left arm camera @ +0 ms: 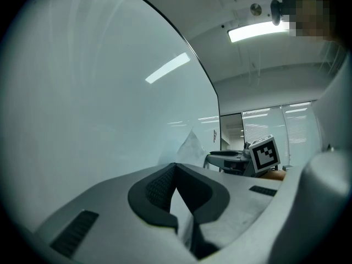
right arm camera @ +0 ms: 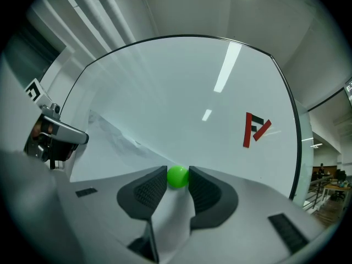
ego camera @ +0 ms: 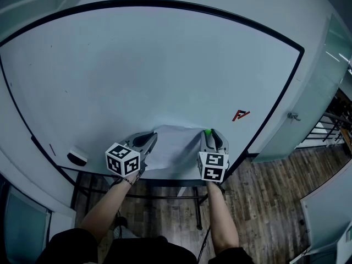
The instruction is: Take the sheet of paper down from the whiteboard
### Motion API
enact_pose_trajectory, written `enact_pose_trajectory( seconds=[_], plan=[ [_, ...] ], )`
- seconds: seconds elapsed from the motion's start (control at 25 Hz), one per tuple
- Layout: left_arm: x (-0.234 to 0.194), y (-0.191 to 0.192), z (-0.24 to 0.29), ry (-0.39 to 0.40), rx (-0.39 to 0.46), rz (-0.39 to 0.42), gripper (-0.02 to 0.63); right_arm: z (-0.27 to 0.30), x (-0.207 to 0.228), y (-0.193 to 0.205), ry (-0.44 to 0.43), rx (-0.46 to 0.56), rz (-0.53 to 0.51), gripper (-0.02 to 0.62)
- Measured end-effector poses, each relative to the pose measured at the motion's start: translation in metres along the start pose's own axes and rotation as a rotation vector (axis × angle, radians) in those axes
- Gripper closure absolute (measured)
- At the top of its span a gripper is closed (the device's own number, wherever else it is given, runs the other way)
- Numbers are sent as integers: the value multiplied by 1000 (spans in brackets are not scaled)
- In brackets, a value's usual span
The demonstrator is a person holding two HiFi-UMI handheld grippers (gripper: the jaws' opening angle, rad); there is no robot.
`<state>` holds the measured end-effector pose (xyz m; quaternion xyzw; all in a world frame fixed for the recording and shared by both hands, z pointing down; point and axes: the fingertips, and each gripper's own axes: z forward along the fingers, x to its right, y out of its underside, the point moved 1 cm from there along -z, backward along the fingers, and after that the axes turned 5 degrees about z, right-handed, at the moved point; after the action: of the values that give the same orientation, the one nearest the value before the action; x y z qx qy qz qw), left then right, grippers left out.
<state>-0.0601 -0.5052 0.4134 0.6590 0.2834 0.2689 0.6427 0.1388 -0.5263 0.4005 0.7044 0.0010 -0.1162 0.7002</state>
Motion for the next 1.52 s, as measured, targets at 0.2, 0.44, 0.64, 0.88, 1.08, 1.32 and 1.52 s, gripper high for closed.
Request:
enact_pose_trajectory(
  seconds=[0.2,0.44,0.64,0.88,1.08,1.32,1.52],
  plan=[
    [-15,1,-7,-45,6,-20,586,0,4,1,6,4,14,463],
    [-26,6,-19,-77,4,-33,586,0,5,2,39,-1,27,462],
    [-29,7,-23,-92,15,-45,586,0,5,1,45,-7,40,462],
    [-27,8,-26,-84,-3,-55,586,-4,4,3,16,-12,85,408],
    [-25,4,-28,-72,-4,-52,586,-11,2,3,17,-22,112,406],
    [-27,1,-37,-41,-1,-44,586,-27,-3,3,50,-28,123,407],
    [-29,4,-50,-11,-1,-63,586,-43,-16,11,62,-60,135,407]
  ],
)
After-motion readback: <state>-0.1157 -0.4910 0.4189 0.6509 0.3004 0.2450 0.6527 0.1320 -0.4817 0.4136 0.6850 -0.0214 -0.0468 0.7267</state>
